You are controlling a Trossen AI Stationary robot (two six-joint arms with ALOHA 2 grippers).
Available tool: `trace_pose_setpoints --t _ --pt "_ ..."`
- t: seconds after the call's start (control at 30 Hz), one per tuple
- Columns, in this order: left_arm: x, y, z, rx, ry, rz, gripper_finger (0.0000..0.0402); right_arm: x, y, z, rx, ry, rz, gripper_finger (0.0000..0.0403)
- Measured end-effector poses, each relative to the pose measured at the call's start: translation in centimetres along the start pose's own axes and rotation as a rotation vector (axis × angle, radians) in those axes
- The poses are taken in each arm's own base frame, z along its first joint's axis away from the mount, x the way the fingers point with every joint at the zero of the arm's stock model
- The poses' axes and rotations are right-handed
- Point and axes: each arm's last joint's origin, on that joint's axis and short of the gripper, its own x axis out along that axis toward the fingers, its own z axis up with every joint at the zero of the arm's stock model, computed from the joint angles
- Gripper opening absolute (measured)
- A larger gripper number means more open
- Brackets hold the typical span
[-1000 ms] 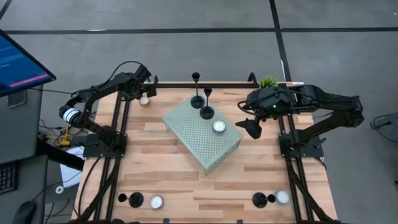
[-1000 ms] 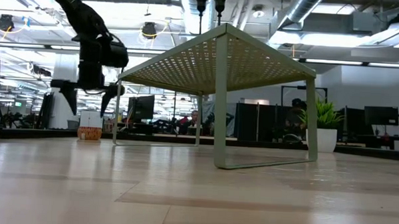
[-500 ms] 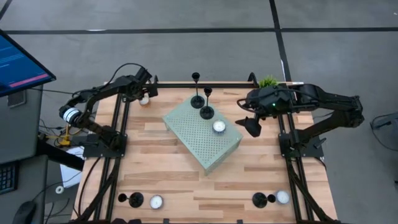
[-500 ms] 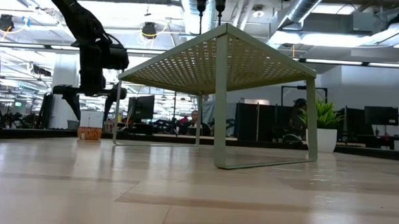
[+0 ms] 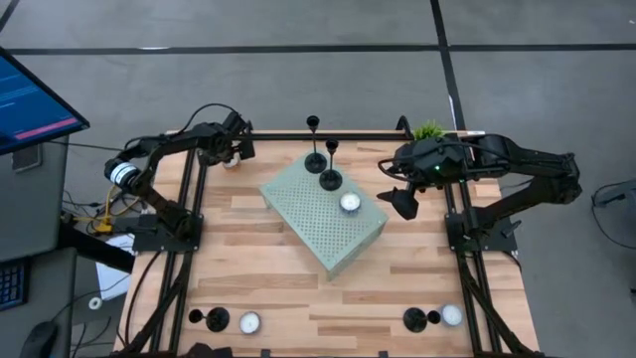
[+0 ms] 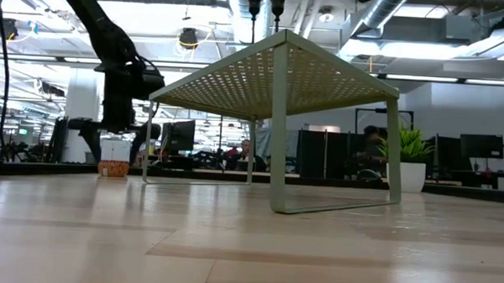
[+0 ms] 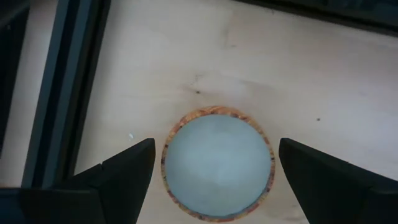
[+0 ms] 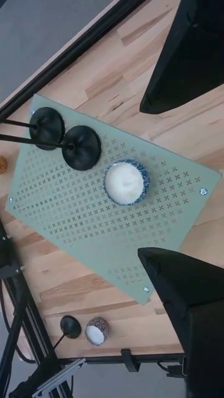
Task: Pick & Place candle stick holders
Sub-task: Put the orange scented candle on the shelf
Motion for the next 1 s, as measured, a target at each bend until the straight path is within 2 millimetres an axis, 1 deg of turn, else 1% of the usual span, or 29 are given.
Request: trace_pose_setpoints --t 0.27,0.53,0.77,0.9,1.0 --pt "1.0 0.7 -1.2 0.015 0.034 0.013 0.0337 0.0 -0.2 0.1 0.006 -0.002 -0.007 0.0358" --pt "1.1 0.4 -1.0 0.017 0.015 -0.02 0.03 0.1 -0.6 0.3 0.008 -0.007 -0.022 0.0358" --pt "1.1 0.4 -1.0 0.019 0.016 -0.022 0.0299 0.1 -0.6 0.3 0.006 -0.007 -0.018 0.0358" --pt "0.6 0.2 -1.1 0.023 0.007 -0.047 0.0297 0.1 -0.6 0.3 0.006 -0.007 -0.018 0.0358" --pt "-0.5 0.2 -1.0 0.018 -0.031 -0.081 0.0296 0.1 -0.6 0.3 0.005 -0.007 -0.018 0.0358"
